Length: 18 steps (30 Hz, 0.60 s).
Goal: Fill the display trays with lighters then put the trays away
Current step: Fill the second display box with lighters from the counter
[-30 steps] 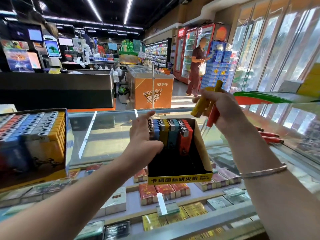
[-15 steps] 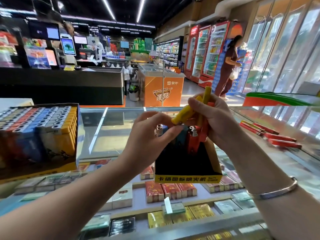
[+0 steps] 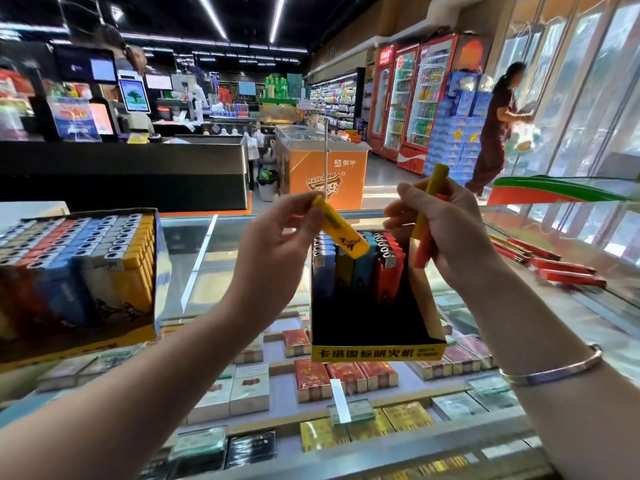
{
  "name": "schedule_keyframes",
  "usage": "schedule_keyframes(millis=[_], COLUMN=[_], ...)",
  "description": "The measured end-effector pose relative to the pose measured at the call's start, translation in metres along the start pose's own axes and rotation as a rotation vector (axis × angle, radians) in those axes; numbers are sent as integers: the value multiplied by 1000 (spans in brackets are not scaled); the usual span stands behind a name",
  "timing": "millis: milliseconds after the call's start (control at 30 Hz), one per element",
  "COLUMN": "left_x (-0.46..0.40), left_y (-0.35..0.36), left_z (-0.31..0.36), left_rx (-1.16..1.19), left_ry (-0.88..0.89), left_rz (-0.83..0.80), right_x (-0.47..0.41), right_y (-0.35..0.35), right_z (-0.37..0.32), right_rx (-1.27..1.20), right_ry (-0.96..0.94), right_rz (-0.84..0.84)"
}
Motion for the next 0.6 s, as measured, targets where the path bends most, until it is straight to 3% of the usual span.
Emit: schedule_keyframes(millis=[333, 600], left_x=[6, 6], left_y=[18, 23], left_z=[2, -1], left_rx=[-591, -757], left_ry=[292, 301], left_rz=[-186, -209], right_x=[-1, 0], right_y=[-5, -4], right_z=[5, 5], right_rx=[85, 118], right_ry=[1, 1], right_rz=[94, 99])
Point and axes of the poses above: each hand's wrist, its own x-axis away from the middle knuckle, its own y-axis out of the palm, z = x × y, the point moved 4 cm from there along -x, towards the middle knuckle, and after that the axes turned 1 degree about -x, right-handed, at the moved point
